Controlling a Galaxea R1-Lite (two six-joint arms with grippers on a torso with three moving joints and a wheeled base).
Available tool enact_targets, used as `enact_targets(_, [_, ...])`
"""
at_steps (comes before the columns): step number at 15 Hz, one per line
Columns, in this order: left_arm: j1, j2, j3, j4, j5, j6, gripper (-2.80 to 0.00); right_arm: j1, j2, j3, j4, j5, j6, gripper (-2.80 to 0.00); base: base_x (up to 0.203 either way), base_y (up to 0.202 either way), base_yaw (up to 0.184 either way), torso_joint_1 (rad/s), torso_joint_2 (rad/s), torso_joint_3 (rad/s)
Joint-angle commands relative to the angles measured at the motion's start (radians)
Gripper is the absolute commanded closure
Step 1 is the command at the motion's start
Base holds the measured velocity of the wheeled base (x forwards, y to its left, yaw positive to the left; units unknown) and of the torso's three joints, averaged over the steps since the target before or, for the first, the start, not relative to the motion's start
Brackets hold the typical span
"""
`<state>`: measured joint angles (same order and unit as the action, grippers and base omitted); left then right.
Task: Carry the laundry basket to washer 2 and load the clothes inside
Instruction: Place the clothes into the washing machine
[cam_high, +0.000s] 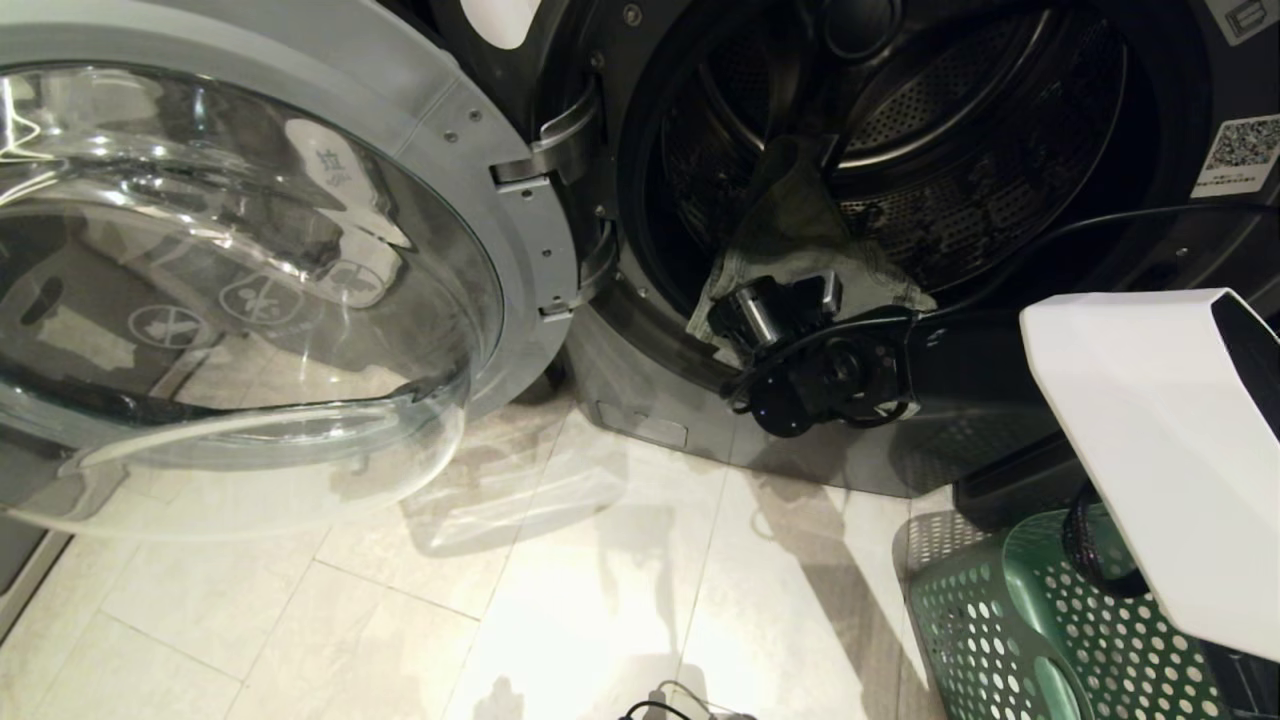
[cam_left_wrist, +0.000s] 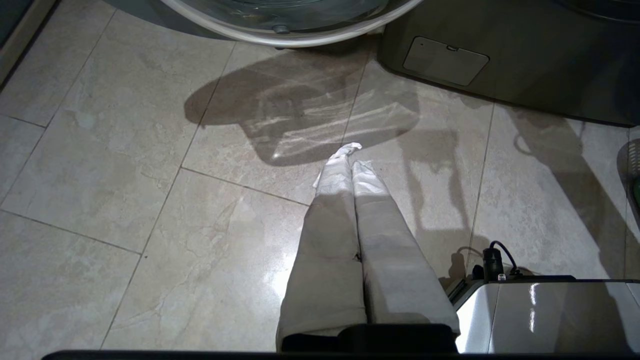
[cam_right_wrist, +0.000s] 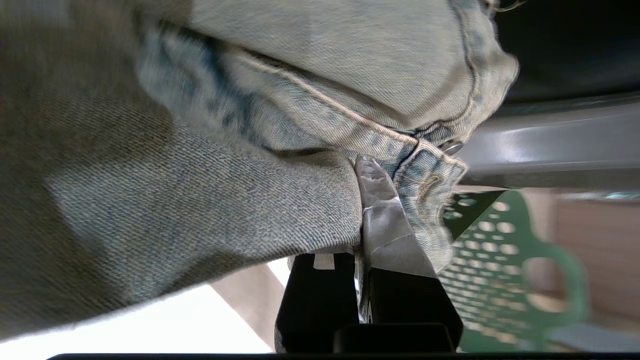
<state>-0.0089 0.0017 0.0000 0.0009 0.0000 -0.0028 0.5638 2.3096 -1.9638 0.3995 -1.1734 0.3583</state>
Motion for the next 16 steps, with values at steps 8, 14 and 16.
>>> enact_targets(8, [0.001, 0.001, 0.0, 0.0, 0.0, 0.0, 0.0, 0.001, -0.055, -0.004, -0.34, -0.032, 0.021, 0.0, 0.0, 0.0, 0.0, 0.0, 0.0, 0.0])
enact_targets(14, [0.001, 0.001, 0.0, 0.001, 0.0, 0.0, 0.0, 0.005, -0.067, -0.004, -0.378, -0.176, 0.031, 0.0, 0.0, 0.0, 0.0, 0.0, 0.0, 0.0])
enact_targets(16, [0.0, 0.001, 0.0, 0.001, 0.0, 0.0, 0.0, 0.007, -0.065, -0.003, -0.369, -0.181, 0.051, 0.0, 0.0, 0.0, 0.0, 0.0, 0.0, 0.0])
